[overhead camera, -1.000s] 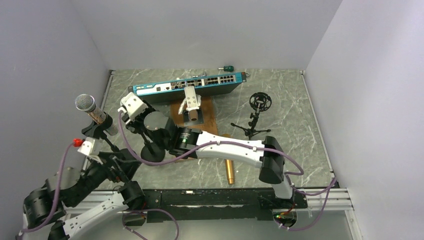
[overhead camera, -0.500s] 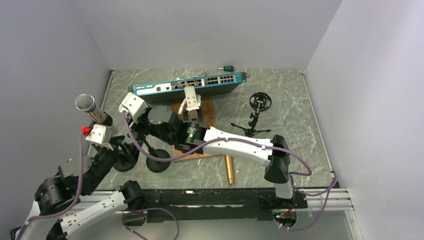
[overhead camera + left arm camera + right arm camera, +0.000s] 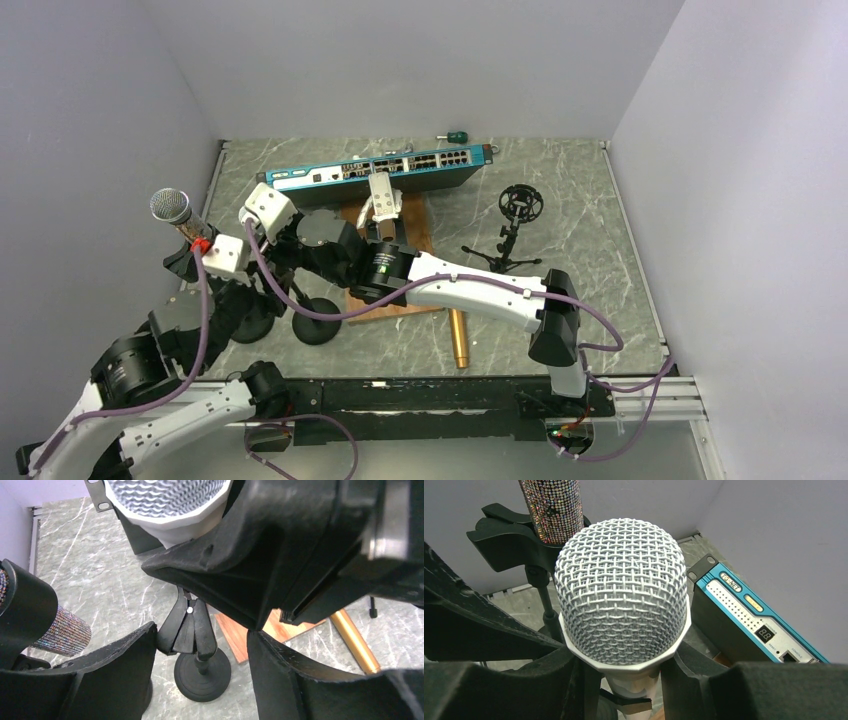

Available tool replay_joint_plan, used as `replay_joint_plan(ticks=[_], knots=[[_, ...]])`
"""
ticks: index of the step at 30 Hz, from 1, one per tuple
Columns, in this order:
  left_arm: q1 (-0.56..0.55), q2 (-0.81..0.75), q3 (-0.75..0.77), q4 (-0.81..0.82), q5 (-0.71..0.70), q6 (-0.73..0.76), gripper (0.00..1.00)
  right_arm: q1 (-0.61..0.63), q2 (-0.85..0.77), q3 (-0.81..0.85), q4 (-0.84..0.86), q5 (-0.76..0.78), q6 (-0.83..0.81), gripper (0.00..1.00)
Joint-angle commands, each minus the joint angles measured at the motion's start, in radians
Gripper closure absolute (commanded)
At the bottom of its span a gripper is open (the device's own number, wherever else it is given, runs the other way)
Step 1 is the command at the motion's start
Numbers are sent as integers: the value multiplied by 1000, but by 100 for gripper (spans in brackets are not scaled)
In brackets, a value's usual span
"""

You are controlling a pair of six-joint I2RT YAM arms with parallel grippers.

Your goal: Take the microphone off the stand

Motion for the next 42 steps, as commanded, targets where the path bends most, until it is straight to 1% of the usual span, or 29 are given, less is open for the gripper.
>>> replay_joint_plan(ticks=[1,4,5,6,7,8,10,14,20,27,30,32,35,42], knots=[[-1,50,3,32,-1,14,30,8,-45,26,13,-37,28,100],[0,46,-8,52,3,27,34,7,-48,21,19,-46,34,100],[0,41,-13,59,4,34,38,7,-45,25,16,-48,35,100],[0,34,-19,75,10,45,52,7,-42,30,13,-50,35,100],[0,30,-25,84,10,55,84,7,-37,35,8,-51,36,100],[-1,28,-27,74,-4,49,99,7,-34,40,6,-50,37,100],[0,27,-38,82,18,76,100,8,-31,48,3,-47,38,100],[0,40,-31,22,26,40,100,6,-24,80,-3,-29,37,100],[0,-13,-62,7,42,8,100,7,-16,186,-21,82,46,100],[0,-4,-54,-17,70,-4,100,6,-46,280,-12,66,50,100],[0,-11,-58,-12,81,-4,100,6,-81,294,-1,101,43,100],[0,-15,-62,-9,92,-1,100,6,-123,272,18,134,28,100],[0,-14,-59,-11,103,-9,100,3,-206,194,51,196,0,100],[0,11,-59,-37,112,-59,100,-32,-465,-78,80,271,9,100]])
